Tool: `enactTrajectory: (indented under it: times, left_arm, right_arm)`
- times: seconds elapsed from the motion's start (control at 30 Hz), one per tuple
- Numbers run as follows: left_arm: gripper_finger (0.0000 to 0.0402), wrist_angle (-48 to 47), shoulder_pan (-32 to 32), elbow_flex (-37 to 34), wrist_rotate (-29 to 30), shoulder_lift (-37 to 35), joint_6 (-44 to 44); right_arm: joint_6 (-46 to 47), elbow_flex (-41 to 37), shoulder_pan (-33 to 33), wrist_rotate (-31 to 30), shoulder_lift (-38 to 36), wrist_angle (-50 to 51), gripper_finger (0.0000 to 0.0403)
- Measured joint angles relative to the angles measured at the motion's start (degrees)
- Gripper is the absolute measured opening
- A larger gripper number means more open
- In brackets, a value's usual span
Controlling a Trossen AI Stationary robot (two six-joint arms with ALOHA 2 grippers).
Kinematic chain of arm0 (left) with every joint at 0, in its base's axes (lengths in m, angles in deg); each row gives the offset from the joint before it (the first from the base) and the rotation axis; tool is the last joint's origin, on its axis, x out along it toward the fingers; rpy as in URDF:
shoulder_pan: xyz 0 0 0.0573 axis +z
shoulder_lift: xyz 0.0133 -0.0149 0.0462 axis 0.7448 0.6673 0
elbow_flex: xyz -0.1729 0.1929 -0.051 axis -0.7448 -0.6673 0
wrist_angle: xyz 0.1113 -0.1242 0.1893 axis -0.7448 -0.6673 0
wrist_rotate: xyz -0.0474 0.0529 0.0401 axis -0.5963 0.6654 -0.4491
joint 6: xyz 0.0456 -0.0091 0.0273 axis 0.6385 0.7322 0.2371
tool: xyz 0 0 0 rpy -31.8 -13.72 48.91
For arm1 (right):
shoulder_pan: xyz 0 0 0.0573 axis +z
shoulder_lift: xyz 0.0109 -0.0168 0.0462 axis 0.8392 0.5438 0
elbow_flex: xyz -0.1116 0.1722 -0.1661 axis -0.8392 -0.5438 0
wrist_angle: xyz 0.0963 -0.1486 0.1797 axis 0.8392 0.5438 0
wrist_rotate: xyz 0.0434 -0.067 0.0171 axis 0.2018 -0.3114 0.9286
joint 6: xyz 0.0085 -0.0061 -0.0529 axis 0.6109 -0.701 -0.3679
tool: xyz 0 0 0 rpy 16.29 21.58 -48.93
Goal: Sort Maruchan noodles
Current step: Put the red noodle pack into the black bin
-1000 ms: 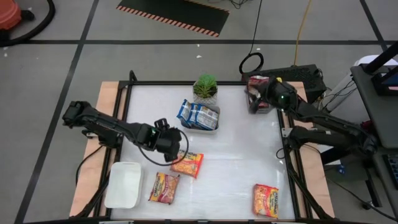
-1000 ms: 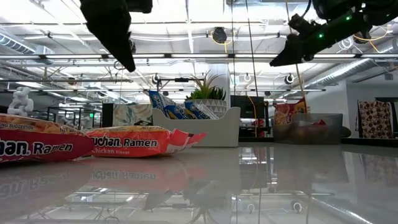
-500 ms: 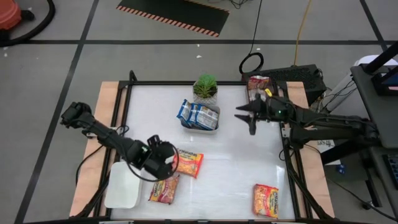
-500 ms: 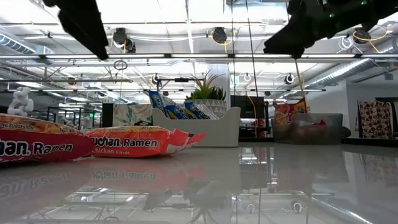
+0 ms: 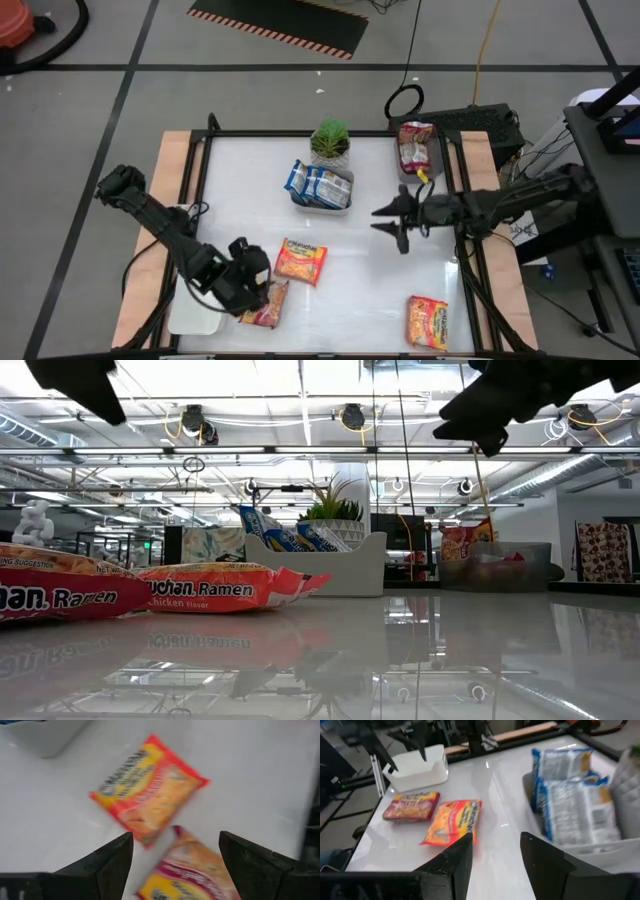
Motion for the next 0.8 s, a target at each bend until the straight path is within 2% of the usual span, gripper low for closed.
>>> enactTrajectory:
  times: [0.23, 0.4, 0.57, 0.8]
  left_arm:
    - [0.0296, 13.3, -5.4, 0.0, 2.0, 1.4, 6.6]
    - [0.0296, 21.3, -7.4, 0.0, 1.9, 4.3, 11.3]
    - [0.0296, 22.4, -8.1, 0.0, -1.2, 7.1, 11.5]
    - [0.0296, 19.9, -11.6, 0.8, -3.9, 12.5, 13.6]
  right_arm:
    - [4.4, 0.0, 8.8, -5.0, 7.9, -7.1, 0.0160]
    - [5.0, 0.0, 13.1, -7.6, 15.5, -17.4, 0.0160]
    - [6.1, 0.1, 15.5, -7.7, 22.7, -25.8, 0.0160]
    - [10.1, 1.2, 17.8, -7.7, 26.7, -25.9, 0.0160]
